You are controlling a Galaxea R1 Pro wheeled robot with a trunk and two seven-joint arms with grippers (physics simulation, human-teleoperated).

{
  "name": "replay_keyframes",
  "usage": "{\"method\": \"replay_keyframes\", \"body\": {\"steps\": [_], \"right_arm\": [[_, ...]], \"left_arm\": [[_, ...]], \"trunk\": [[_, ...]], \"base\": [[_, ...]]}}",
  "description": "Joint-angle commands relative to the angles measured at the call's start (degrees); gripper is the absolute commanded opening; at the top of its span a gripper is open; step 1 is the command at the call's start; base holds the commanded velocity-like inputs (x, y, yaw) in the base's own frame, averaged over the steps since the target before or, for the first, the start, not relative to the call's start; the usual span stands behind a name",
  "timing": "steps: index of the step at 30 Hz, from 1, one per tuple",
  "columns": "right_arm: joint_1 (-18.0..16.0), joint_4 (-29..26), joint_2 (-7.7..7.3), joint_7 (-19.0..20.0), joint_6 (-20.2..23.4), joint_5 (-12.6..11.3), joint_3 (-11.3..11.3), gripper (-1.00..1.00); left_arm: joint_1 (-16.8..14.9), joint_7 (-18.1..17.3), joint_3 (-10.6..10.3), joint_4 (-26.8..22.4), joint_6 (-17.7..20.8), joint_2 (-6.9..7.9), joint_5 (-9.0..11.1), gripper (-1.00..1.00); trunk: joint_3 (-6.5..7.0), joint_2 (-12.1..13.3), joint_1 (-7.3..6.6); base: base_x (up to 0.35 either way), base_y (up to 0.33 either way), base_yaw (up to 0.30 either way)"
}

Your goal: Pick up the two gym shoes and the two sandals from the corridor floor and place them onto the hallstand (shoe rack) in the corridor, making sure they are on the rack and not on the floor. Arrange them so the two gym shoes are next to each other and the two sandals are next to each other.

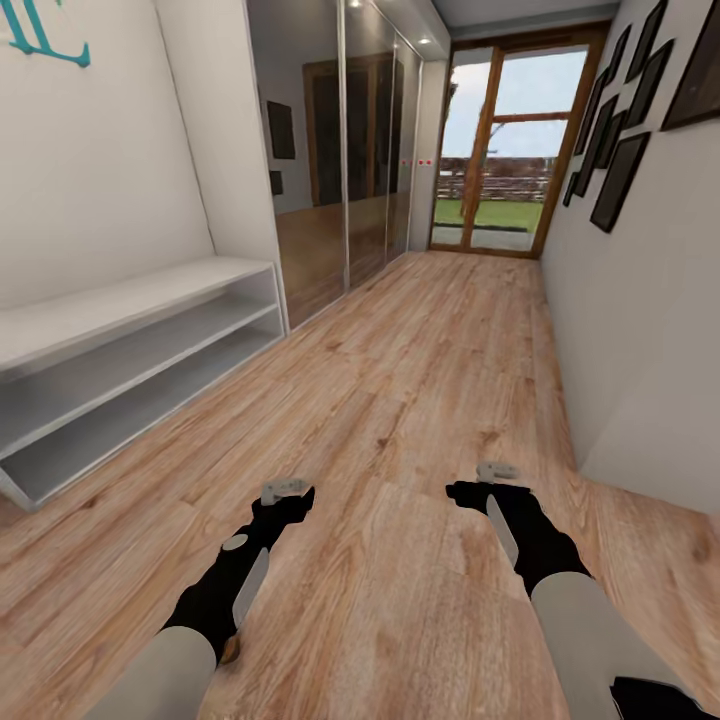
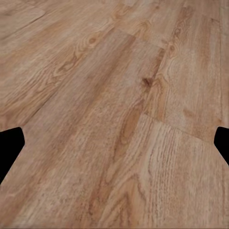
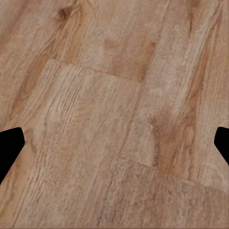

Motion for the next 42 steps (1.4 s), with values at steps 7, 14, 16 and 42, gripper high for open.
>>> {"method": "replay_keyframes", "body": {"steps": [7, 14, 16, 42], "right_arm": [[0.0, -0.1, 0.05, 0.0, 0.3, 0.0, -0.2, 1.0], [0.0, -0.1, 0.05, 0.0, 0.3, 0.0, -0.2, 1.0], [0.0, -0.1, 0.05, 0.0, 0.3, 0.0, -0.2, 1.0], [0.0, 0.0, 0.02, 0.2, 0.2, 0.0, -0.2, 1.0]], "left_arm": [[0.0, -0.4, 0.1, 0.0, 0.1, -0.04, 0.5, 1.0], [0.0, -0.4, 0.1, 0.0, 0.1, -0.04, 0.5, 1.0], [0.0, -0.4, 0.1, 0.0, 0.1, -0.04, 0.5, 1.0], [0.0, -0.3, 0.2, 0.0, 0.1, -0.04, 0.5, 1.0]], "trunk": [[-0.05, 0.0, -0.01], [-0.05, 0.0, -0.01], [-0.05, 0.0, -0.01], [-0.05, 0.0, -0.01]], "base": [[0.0, 0.0, 0.286], [0.0, 0.0, 0.286], [0.042, -0.037, 0.286], [0.052, -0.043, 0.124]]}}
